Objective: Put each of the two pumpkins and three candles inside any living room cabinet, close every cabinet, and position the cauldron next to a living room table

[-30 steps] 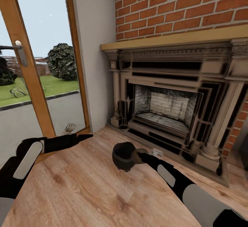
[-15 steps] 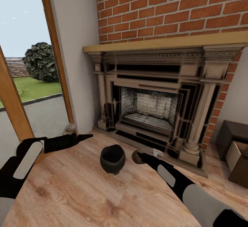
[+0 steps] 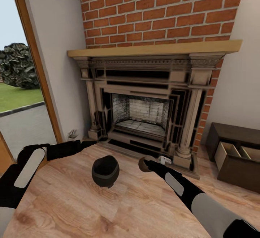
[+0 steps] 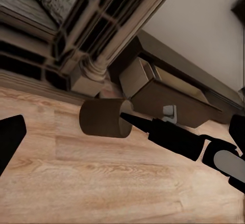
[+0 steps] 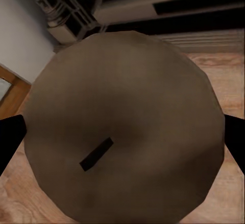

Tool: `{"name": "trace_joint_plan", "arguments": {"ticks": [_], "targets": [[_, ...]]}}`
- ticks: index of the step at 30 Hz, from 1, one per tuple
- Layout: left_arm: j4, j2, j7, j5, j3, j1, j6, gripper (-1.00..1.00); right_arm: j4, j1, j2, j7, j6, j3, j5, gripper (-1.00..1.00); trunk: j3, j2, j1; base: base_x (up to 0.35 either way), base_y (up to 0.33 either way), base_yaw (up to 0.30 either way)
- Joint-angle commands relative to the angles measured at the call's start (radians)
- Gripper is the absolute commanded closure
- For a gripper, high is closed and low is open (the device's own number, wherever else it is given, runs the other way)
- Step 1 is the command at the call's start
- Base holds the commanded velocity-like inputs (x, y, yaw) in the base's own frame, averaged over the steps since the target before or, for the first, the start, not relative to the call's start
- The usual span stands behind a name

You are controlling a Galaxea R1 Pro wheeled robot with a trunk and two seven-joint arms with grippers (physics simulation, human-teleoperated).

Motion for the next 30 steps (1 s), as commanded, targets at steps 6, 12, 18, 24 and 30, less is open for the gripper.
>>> {"name": "trace_joint_plan", "arguments": {"ticks": [6,12,18,24,30], "targets": [[0.0,0.001,-0.005,-0.003,-0.008,-0.001,0.003,-1.0,-0.001,-0.001,-0.001,0.001,0.001,0.005,-0.006,1.0,0.018,0.042,-0.023,0.0,0.0,-0.273],[0.0,0.001,-0.005,-0.003,-0.01,-0.001,0.003,-1.0,-0.001,-0.001,-0.001,0.001,0.001,0.005,-0.006,1.0,0.037,0.084,-0.046,0.0,0.0,-0.273],[0.0,0.001,-0.005,-0.003,-0.01,-0.001,0.003,-1.0,-0.001,-0.001,-0.001,0.001,0.001,0.006,-0.006,1.0,0.055,0.126,-0.069,0.0,0.0,-0.273],[0.0,0.001,-0.005,-0.003,-0.01,-0.001,0.003,-1.0,0.0,-0.001,-0.001,0.0,0.0,0.005,-0.006,1.0,0.074,0.168,-0.092,0.0,0.0,-0.168],[0.0,0.001,-0.005,-0.003,-0.01,-0.001,0.003,-1.0,0.001,-0.001,-0.001,-0.003,0.001,0.004,-0.006,1.0,0.092,0.21,-0.115,0.0,0.0,-0.011]]}}
